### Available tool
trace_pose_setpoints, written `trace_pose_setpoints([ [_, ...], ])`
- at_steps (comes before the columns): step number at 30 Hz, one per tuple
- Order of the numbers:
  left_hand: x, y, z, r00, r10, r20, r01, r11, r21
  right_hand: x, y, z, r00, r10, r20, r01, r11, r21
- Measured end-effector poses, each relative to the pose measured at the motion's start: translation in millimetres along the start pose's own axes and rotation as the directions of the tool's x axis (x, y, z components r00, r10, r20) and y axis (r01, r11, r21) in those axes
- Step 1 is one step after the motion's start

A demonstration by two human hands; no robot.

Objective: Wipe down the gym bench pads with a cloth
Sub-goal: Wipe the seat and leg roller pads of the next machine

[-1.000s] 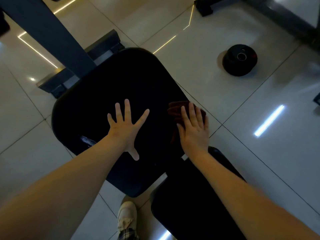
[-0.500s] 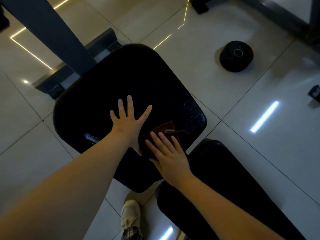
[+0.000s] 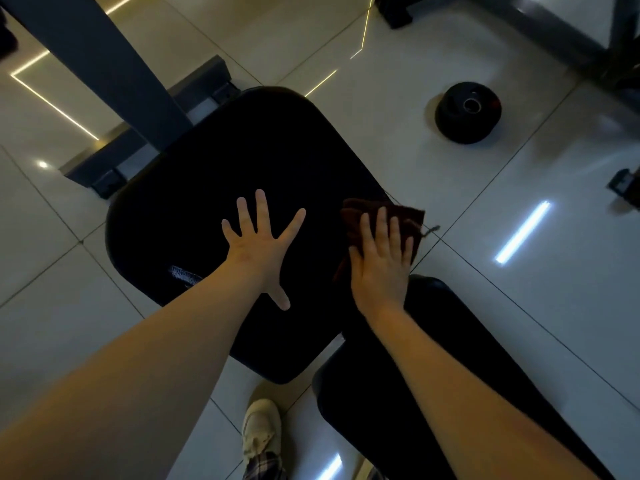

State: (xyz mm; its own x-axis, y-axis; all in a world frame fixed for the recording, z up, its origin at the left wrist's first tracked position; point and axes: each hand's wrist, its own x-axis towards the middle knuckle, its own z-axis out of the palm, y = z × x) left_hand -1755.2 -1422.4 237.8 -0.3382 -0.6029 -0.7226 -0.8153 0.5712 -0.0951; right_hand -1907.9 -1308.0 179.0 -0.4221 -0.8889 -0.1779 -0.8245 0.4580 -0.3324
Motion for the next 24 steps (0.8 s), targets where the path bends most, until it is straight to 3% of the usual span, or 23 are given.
trace_pose_setpoints([
  [7, -0.5, 2.3, 4.1, 0.999, -0.019, -0.034, 0.020, 1.000, 0.009, -97.6, -46.5, 43.6, 0.957, -0.283, 0.061, 0.284, 0.958, -0.024],
  [12, -0.9, -2.5, 6.5, 0.999, 0.005, -0.046, -0.004, 1.000, 0.017, -68.6, -17.5, 34.2, 0.894, -0.427, 0.137, 0.443, 0.888, -0.121],
  [17, -5.0, -10.7, 8.7, 0.997, 0.066, -0.034, -0.065, 0.998, 0.017, -3.4, 14.1, 1.8, 0.951, -0.291, 0.102, 0.302, 0.945, -0.127],
  [24, -7.8, -11.5, 13.8, 0.996, 0.082, -0.028, -0.081, 0.995, 0.058, 14.1, -2.5, -5.7, 0.997, 0.074, 0.012, -0.074, 0.997, -0.009],
])
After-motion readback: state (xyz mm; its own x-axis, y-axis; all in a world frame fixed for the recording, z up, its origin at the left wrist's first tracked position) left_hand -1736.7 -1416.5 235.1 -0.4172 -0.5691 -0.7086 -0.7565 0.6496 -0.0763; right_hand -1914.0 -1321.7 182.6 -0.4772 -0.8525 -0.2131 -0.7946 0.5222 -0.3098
